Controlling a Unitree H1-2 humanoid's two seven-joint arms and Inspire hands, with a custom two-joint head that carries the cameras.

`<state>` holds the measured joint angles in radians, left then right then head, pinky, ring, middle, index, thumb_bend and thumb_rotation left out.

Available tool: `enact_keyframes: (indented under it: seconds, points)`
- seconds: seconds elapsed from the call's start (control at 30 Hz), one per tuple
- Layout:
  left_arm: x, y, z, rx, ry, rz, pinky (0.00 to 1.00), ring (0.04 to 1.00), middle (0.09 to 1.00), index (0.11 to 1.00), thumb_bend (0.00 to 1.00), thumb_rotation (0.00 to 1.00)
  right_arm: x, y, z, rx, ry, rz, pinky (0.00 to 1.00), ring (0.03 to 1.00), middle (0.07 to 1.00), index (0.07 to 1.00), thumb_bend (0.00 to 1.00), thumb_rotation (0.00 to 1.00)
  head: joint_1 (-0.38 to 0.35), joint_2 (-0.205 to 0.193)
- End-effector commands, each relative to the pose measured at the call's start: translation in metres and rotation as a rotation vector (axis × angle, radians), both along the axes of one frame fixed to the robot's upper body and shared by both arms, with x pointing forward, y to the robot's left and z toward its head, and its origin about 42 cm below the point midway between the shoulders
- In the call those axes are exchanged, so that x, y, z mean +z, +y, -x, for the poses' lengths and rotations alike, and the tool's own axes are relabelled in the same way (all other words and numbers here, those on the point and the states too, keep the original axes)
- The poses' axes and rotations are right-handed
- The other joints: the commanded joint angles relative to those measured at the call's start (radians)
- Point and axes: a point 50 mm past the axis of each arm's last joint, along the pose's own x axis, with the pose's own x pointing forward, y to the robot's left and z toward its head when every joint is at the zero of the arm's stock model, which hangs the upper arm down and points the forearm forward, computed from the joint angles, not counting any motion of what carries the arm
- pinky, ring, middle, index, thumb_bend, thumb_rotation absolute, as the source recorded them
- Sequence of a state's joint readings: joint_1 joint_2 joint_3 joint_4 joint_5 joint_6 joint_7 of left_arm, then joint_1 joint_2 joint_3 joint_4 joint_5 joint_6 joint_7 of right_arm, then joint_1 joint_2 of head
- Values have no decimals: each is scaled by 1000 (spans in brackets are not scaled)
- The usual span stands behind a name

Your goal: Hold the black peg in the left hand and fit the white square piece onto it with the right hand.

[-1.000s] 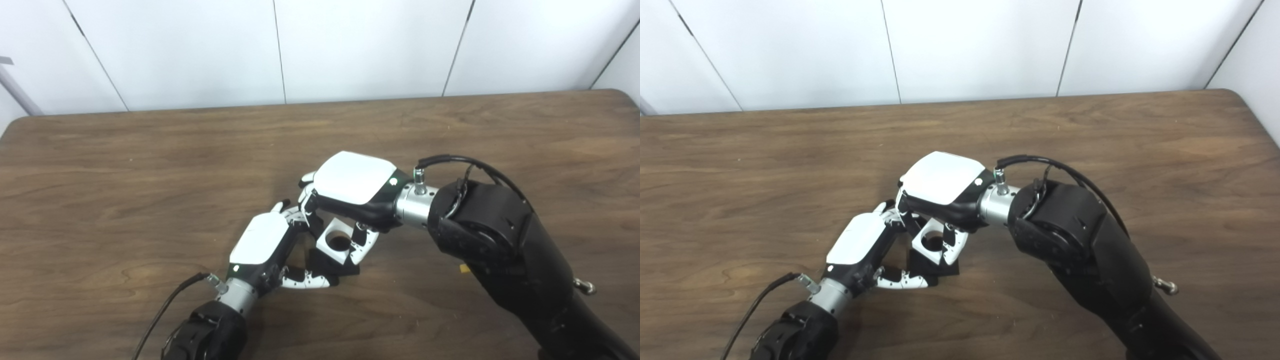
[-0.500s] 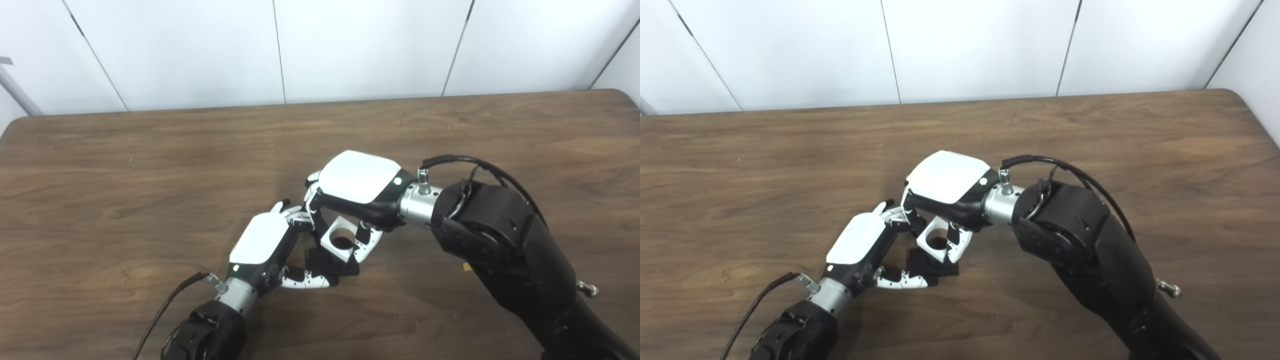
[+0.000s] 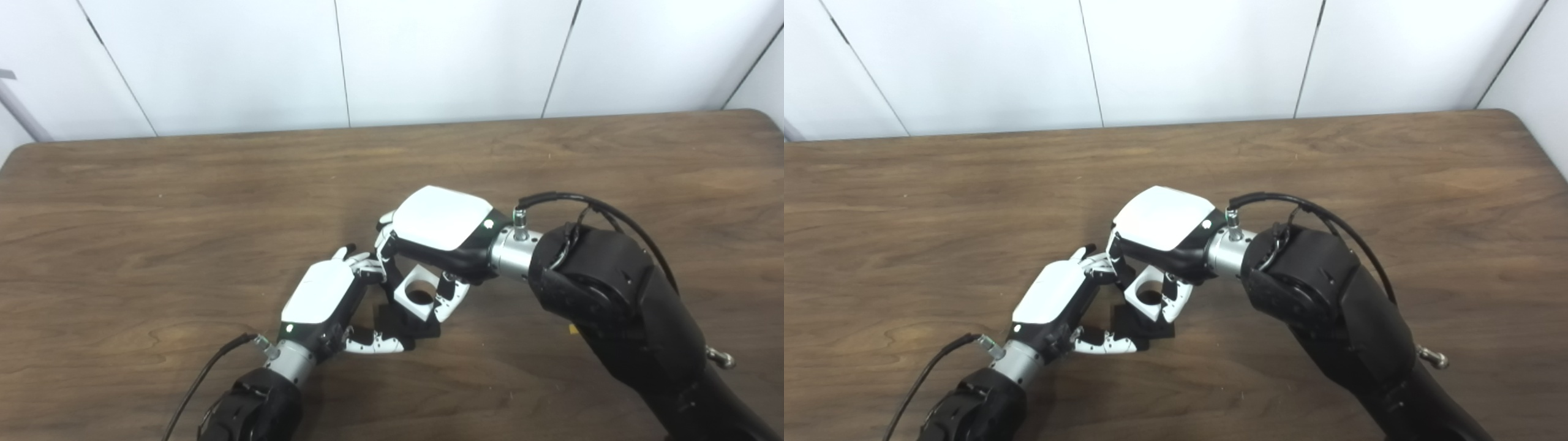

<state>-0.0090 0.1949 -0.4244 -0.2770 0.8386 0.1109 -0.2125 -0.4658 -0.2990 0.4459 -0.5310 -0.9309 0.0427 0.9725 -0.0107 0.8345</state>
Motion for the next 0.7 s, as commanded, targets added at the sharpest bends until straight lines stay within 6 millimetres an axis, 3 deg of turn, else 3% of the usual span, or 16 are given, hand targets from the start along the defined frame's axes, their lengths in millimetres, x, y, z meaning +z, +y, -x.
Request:
enact_keyframes:
  seconds: [0.0, 0.67]
  points:
    - [-9, -3, 4, -30, 54, -31, 1000, 873, 768, 485, 523, 53, 9, 3, -1, 10, -40, -19, 833, 883, 760, 485, 525, 136, 0, 1]
    - [-12, -5, 0, -29, 57, -28, 1000, 870, 771, 484, 523, 55, 16, 2, 5, 17, -37, -26, 843, 891, 767, 485, 524, 136, 3, -4]
